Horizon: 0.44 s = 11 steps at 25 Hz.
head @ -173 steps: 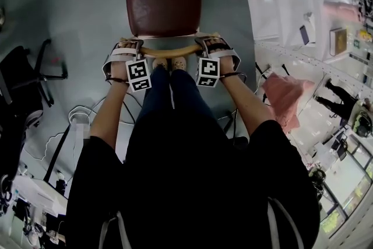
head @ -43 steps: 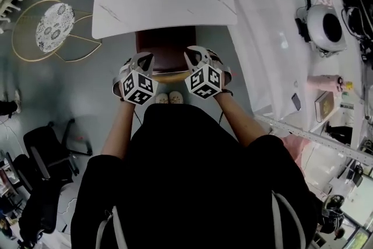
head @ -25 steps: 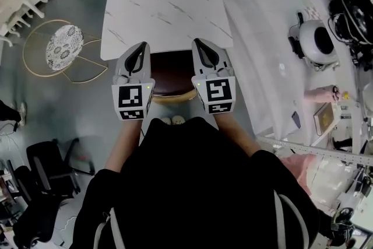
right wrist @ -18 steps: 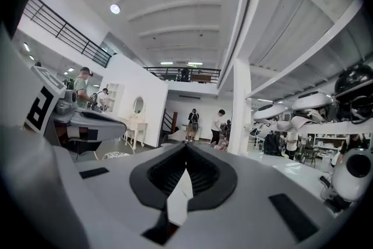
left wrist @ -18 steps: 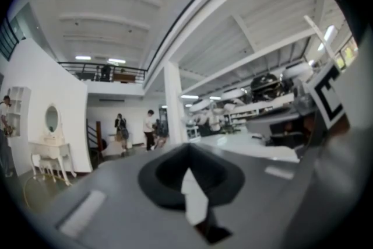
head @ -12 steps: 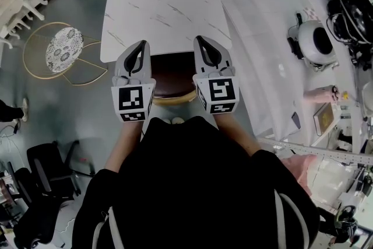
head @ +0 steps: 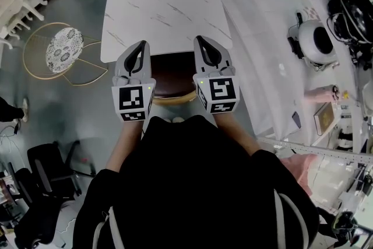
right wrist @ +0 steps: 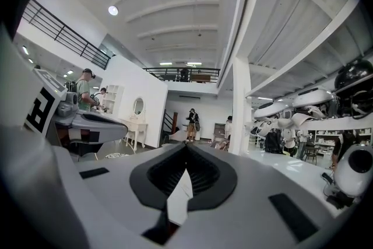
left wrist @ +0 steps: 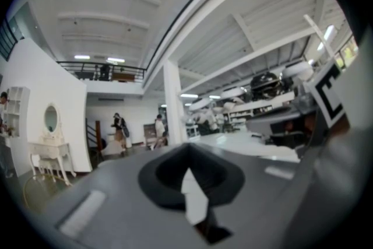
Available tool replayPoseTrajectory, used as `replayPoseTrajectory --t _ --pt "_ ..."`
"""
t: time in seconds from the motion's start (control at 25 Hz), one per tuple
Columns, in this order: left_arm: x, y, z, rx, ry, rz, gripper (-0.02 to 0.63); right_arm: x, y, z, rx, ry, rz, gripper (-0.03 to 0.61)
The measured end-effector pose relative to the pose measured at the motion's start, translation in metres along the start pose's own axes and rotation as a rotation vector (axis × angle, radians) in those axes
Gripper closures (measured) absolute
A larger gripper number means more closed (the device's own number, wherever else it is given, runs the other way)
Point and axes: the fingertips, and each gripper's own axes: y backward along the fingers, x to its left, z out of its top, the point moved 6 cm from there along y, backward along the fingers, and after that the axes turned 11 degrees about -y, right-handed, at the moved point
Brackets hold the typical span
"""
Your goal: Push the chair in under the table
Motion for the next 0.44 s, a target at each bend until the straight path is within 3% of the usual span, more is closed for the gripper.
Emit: replayPoseTrajectory --t 0.44 --pt "-0.0008 0.0021 0.0007 0.002 -0.003 -0.003 0.606 0.0032 0.001 -0.0021 0.005 -0.008 0.005 0.558"
